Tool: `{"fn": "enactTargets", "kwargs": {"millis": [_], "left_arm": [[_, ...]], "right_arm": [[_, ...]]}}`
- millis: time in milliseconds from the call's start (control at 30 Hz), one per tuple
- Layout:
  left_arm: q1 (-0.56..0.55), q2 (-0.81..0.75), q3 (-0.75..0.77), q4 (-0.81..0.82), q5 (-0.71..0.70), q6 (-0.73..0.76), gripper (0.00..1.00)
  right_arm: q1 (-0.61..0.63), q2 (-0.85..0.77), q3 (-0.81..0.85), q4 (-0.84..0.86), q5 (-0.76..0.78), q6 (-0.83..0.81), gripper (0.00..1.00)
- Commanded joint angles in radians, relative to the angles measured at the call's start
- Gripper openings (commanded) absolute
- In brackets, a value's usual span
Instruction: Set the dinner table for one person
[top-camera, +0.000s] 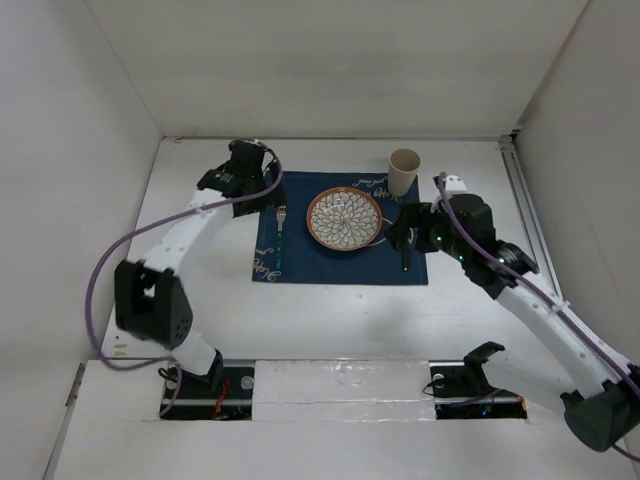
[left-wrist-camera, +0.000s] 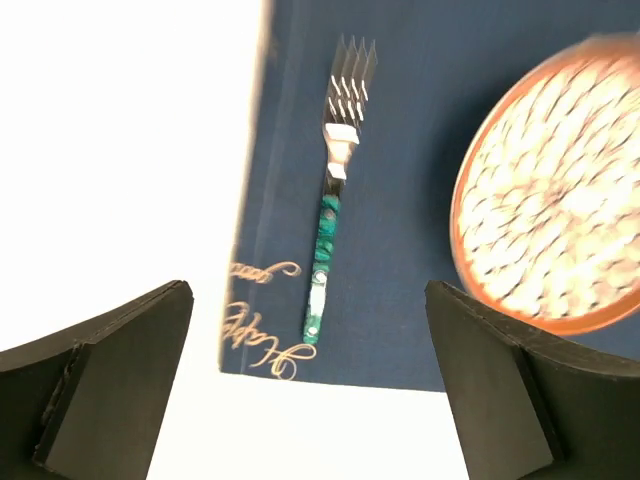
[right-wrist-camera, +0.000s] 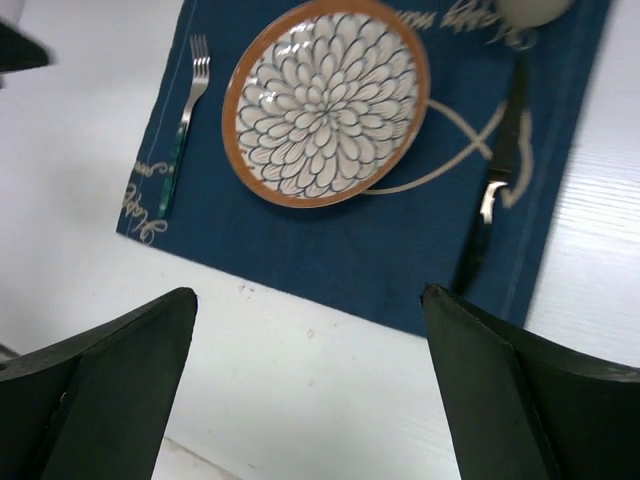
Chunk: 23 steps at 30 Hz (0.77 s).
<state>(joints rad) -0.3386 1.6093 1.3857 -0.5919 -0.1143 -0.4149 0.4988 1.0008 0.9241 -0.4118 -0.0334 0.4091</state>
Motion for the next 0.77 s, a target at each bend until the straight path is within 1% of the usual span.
{"fn": "enactTargets", "kwargs": {"millis": [0,33,67,100,167,200,233,300,333,400,500,600,733], "left_arm": [[0.004,-0.240,-0.042,-0.011,-0.250,-0.079,1.00],[0.004,-0.290,-0.051,-0.011,-0.287,-0.090,1.00],[0.004,-0.342,-0.071,-0.020,-0.323,-0.103,1.00],[0.004,-0.447,-0.083,-0.020,-0.381,-0.114,1.00],[0.042,-0.552,-0.097,-0.032,-0.409,-0.124,1.00],[0.055,-0.599,-0.097,-0.063,-0.424,-0.124,1.00],[0.055,-0.688,-0.097,-0.083,-0.482,-0.152,1.00],[0.055,-0.768,-0.076,-0.141,-0.510,-0.153,1.00],[0.055,-0.834,-0.065,-0.166,-0.540,-0.171,1.00],[0.055,-0.883,-0.024,-0.228,-0.541,-0.171,1.00],[0.055,-0.959,0.038,-0.328,-0.599,-0.194,1.00],[0.055,-1.002,0.058,-0.367,-0.611,-0.205,1.00],[0.055,-1.037,0.067,-0.378,-0.621,-0.216,1.00]], "right_arm": [[0.003,-0.149,0.125,-0.179,0.194,0.034,1.00],[0.003,-0.183,0.151,-0.221,0.261,0.043,1.00],[0.003,-0.218,0.174,-0.255,0.297,0.043,1.00],[0.003,-0.279,0.229,-0.333,0.331,0.043,1.00],[-0.006,-0.326,0.287,-0.409,0.403,0.043,1.00],[-0.006,-0.355,0.347,-0.448,0.423,0.034,1.00],[-0.006,-0.366,0.375,-0.525,0.441,0.024,1.00],[-0.006,-0.379,0.427,-0.603,0.493,0.023,1.00],[-0.006,-0.398,0.462,-0.663,0.506,0.023,1.00],[-0.006,-0.421,0.487,-0.711,0.535,0.023,1.00],[-0.006,-0.468,0.530,-0.783,0.558,0.023,1.00],[-0.006,-0.478,0.545,-0.797,0.567,0.023,1.00],[0.013,-0.488,0.558,-0.788,0.567,0.023,1.00]]}}
